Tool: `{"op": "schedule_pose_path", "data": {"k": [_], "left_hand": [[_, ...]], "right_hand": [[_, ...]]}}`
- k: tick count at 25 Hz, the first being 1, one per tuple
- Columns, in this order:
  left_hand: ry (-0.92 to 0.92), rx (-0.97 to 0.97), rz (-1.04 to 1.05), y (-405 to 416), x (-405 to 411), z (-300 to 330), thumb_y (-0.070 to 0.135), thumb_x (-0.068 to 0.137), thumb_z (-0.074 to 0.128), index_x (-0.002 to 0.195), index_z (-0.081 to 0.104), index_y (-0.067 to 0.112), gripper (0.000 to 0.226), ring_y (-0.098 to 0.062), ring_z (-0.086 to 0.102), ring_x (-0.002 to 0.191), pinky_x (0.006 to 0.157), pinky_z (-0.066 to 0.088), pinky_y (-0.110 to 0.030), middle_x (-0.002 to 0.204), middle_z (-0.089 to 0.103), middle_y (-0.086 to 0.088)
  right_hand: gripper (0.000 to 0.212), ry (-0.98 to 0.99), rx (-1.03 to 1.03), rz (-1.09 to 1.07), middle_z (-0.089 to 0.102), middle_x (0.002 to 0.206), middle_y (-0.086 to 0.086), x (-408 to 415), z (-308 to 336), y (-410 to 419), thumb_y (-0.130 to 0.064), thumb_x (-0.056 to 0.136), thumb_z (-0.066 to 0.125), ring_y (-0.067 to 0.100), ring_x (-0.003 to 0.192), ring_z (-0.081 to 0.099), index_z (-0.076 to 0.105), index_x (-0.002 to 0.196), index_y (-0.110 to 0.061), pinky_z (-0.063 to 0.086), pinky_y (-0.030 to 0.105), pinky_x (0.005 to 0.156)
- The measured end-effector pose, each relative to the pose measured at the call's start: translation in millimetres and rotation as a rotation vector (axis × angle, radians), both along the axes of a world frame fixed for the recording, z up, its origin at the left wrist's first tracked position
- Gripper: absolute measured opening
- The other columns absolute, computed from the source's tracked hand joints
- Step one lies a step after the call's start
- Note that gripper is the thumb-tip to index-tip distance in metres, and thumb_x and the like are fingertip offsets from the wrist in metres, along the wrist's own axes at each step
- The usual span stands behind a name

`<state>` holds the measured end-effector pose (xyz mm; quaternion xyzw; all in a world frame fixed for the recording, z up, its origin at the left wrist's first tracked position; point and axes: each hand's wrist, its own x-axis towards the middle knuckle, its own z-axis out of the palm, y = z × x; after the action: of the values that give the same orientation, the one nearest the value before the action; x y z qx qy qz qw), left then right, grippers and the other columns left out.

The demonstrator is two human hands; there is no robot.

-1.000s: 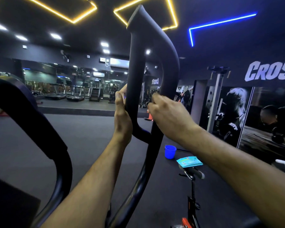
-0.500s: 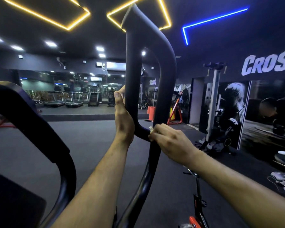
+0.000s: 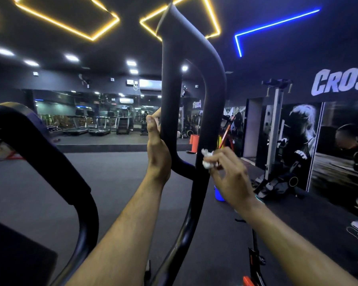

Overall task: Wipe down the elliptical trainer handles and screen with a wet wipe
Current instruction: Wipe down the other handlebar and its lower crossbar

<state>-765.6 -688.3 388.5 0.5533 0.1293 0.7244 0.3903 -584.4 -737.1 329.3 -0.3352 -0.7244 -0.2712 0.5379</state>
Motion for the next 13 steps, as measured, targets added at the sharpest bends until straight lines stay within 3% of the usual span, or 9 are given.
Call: {"op": "schedule_pose_path", "data": {"k": [3, 5, 7, 9, 13], "left_hand": [[-0.014, -0.049, -0.062, -2.2, -1.6, 0.4, 0.067, 0.101, 0.016, 0.146, 0.05, 0.026, 0.07, -0.021, 0.065, 0.129, 0.099, 0.053, -0.044, 0.139, 0.067, -0.009], [-0.024, -0.057, -0.092, -2.7, -2.8, 1.3, 0.067, 0.103, 0.013, 0.149, 0.046, 0.025, 0.071, -0.022, 0.064, 0.13, 0.104, 0.052, -0.048, 0.14, 0.066, -0.01], [-0.028, -0.057, -0.104, -2.5, -3.5, 2.1, 0.069, 0.101, 0.014, 0.149, 0.046, 0.024, 0.074, -0.022, 0.065, 0.129, 0.108, 0.05, -0.052, 0.139, 0.067, -0.011], [-0.03, -0.064, -0.107, -1.0, -3.4, 2.5, 0.07, 0.099, 0.015, 0.149, 0.047, 0.023, 0.075, -0.022, 0.065, 0.129, 0.107, 0.05, -0.05, 0.139, 0.067, -0.011], [-0.047, -0.099, -0.092, -2.4, -1.6, 5.2, 0.067, 0.105, 0.013, 0.147, 0.05, 0.024, 0.071, -0.027, 0.064, 0.129, 0.104, 0.052, -0.049, 0.138, 0.067, -0.013]], "right_hand": [[0.023, 0.014, -0.155, 0.007, 0.053, 0.093, -0.002, 6.3, -38.1, 5.9, 0.011, 0.084, 0.074, 0.007, 0.08, 0.053, 0.062, 0.089, -0.007, 0.045, 0.014, 0.075], [0.036, 0.05, -0.257, 0.02, 0.053, 0.091, -0.008, 8.1, -45.3, 4.2, 0.014, 0.08, 0.074, -0.001, 0.078, 0.051, 0.057, 0.089, -0.017, 0.042, 0.009, 0.075], [0.037, 0.11, -0.273, 0.04, 0.06, 0.093, -0.01, 4.5, -35.0, -4.9, 0.006, 0.084, 0.077, -0.001, 0.082, 0.059, 0.06, 0.099, -0.023, 0.049, 0.015, 0.075], [0.029, 0.125, -0.163, 0.075, 0.064, 0.099, -0.008, -8.0, -3.5, -20.3, -0.003, 0.088, 0.078, 0.003, 0.085, 0.064, 0.066, 0.111, -0.017, 0.055, 0.02, 0.077], [0.013, 0.099, 0.234, 0.103, 0.06, 0.098, 0.005, -54.2, 108.7, -40.5, -0.002, 0.091, 0.073, 0.009, 0.087, 0.058, 0.076, 0.104, -0.002, 0.05, 0.012, 0.079]]}}
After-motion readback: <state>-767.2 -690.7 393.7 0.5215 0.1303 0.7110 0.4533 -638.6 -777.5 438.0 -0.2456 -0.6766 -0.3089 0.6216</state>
